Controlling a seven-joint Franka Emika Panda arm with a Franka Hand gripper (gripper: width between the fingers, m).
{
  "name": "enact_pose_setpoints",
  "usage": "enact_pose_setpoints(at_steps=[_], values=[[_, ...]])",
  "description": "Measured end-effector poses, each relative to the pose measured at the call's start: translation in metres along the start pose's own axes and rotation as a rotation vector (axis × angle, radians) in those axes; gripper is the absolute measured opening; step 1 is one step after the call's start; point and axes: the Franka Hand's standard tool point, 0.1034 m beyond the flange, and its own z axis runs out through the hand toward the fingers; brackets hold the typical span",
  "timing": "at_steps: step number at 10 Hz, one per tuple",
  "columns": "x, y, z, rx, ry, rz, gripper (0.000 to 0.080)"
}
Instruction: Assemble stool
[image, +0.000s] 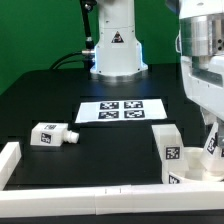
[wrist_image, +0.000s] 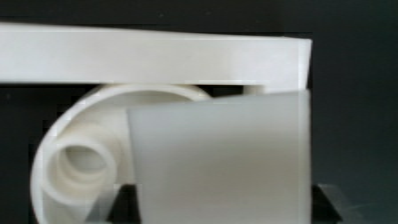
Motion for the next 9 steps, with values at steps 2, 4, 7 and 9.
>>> enact_pose_setpoints(at_steps=[2, 4, 7, 9], values=[[-0.0010, 0.0004, 0.0003, 0.000, -0.009, 0.129, 0.0337], [-0.0010, -0.0012, -0.0002, 0.007, -0.029, 0.413, 0.0337], [-0.0019, -0.0009, 0.0005, 0.011, -0.034, 0.361, 0.0348], [-0.0012, -0.0012, -0.0019, 0.002, -0.037, 0.181, 0.0618]])
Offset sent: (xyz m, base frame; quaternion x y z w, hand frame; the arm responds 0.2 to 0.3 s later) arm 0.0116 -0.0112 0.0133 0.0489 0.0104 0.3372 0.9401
